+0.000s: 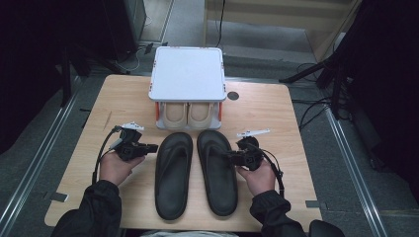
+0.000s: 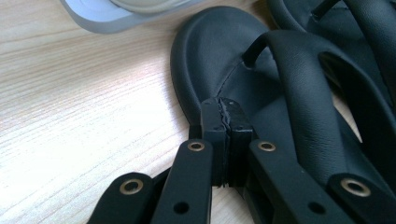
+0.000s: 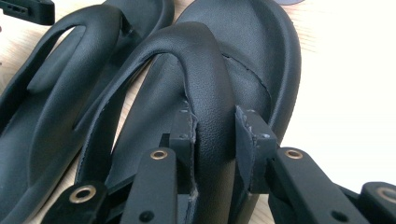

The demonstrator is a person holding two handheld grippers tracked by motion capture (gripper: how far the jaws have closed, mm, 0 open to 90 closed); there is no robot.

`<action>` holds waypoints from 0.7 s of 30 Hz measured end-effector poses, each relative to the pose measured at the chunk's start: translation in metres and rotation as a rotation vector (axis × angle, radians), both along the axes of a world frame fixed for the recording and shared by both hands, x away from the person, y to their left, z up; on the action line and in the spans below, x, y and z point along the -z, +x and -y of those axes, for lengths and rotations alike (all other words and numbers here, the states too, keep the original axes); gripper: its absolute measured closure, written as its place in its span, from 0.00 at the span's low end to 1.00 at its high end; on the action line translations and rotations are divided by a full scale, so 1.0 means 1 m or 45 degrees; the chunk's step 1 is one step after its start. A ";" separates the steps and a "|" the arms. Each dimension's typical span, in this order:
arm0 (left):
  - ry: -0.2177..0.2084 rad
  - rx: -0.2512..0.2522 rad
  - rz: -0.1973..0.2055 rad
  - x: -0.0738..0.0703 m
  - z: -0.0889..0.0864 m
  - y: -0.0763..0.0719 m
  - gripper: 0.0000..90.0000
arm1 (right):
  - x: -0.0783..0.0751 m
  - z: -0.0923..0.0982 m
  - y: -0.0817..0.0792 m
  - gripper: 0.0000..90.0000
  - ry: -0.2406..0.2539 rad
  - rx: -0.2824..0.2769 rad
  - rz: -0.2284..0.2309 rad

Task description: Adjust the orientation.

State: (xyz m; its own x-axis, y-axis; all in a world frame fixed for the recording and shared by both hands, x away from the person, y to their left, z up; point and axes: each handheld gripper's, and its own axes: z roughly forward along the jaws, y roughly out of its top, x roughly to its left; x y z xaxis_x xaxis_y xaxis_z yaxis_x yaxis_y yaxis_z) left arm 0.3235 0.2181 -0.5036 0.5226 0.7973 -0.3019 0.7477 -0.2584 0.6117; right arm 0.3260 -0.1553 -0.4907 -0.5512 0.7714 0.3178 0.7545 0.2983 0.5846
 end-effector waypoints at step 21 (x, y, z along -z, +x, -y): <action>0.099 0.021 -0.083 0.010 0.008 0.004 1.00 | 0.009 -0.013 0.003 0.78 0.003 -0.007 0.004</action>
State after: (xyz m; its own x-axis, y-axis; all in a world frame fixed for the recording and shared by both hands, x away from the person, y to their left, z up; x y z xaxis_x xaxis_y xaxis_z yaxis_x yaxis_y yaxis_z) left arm 0.3271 0.2098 -0.5139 0.5172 0.8110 -0.2735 0.7806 -0.3159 0.5394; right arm 0.3288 -0.1427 -0.4996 -0.5563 0.7679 0.3176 0.7510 0.3009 0.5877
